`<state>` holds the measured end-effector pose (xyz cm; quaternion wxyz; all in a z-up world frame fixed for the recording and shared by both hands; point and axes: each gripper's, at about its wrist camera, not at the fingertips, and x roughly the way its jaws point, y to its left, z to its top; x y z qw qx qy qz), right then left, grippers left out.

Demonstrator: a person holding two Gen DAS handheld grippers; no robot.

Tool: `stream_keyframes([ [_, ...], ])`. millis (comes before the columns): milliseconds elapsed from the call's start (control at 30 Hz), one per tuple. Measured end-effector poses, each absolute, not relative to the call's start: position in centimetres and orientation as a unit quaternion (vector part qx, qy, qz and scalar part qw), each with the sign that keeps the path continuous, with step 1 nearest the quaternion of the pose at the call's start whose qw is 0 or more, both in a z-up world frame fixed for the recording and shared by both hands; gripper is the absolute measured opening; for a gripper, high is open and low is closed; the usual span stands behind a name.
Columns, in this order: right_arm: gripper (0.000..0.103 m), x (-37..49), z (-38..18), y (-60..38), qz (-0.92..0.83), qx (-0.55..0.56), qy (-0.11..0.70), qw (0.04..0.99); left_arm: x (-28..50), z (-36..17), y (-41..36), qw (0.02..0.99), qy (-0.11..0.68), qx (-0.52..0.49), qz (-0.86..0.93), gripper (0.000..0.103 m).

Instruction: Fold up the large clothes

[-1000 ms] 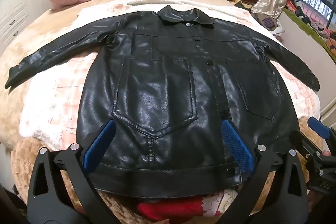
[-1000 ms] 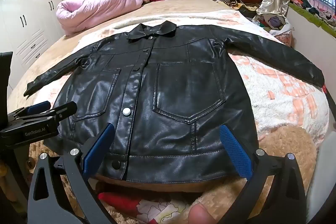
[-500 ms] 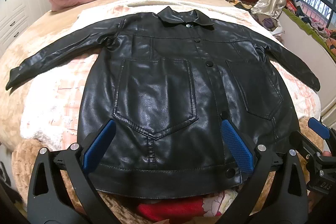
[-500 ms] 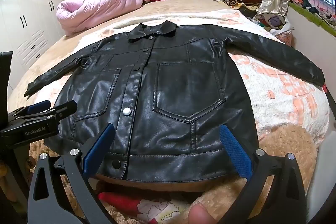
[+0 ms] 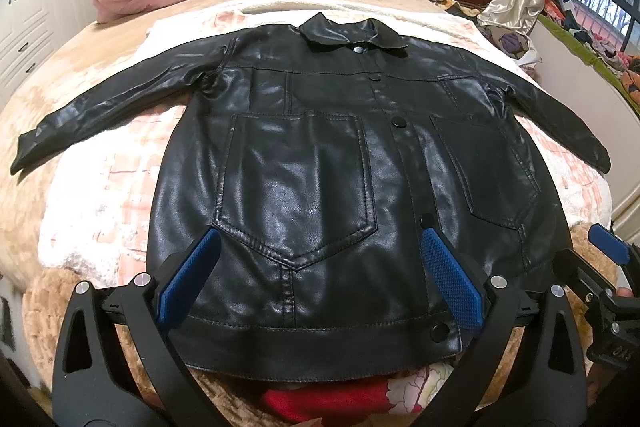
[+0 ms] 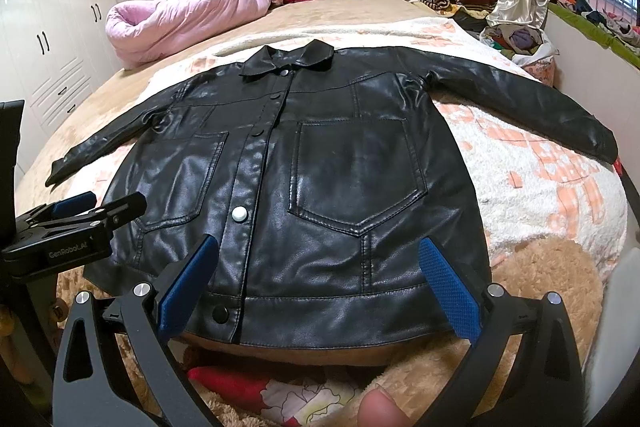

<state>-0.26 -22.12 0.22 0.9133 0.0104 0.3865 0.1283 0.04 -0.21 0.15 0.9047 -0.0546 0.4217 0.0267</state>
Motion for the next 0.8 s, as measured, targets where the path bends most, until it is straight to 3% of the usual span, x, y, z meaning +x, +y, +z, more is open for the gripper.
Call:
stream_keyframes([
  [800, 0.099, -0.21, 0.19, -22.13, 0.128, 0.011, 0.387, 0.913, 0.58, 0.16, -0.73, 0.906, 0.419, -0.049, 0.023, 0.094],
])
